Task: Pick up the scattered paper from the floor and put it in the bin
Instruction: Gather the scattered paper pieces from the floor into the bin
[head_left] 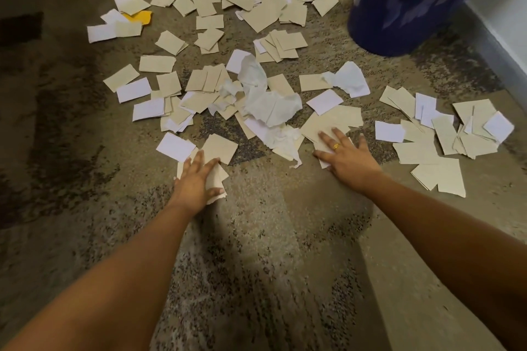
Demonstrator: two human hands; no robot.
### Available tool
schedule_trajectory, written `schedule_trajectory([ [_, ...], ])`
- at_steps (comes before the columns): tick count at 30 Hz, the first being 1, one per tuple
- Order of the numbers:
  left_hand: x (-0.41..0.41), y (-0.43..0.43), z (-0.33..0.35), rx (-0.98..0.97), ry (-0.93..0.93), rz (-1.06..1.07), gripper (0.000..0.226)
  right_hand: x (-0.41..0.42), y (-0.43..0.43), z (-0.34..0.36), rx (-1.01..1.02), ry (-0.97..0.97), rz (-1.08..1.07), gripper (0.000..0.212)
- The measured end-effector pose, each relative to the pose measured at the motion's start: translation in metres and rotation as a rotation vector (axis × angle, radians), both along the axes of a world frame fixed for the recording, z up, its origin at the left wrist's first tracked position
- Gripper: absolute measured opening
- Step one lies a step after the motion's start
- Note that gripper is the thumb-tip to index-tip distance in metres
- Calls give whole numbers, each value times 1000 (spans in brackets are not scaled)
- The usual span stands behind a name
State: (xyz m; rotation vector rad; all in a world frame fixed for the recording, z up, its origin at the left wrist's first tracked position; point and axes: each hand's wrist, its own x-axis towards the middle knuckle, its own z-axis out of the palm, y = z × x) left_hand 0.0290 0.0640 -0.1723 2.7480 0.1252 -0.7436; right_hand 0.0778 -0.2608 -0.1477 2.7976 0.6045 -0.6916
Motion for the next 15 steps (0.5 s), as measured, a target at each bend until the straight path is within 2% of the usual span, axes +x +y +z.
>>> schedule_trajectory([
  [3,20,-18,2,26,74,-65,83,2,-9,-2,10,6,-105,51],
  [8,55,-55,5,17,102,-138,85,10,-21,-10,102,129,-343,56],
  [15,109,-87,8,48,119,-214,94,38,-44,-10,213,150,-482,68],
])
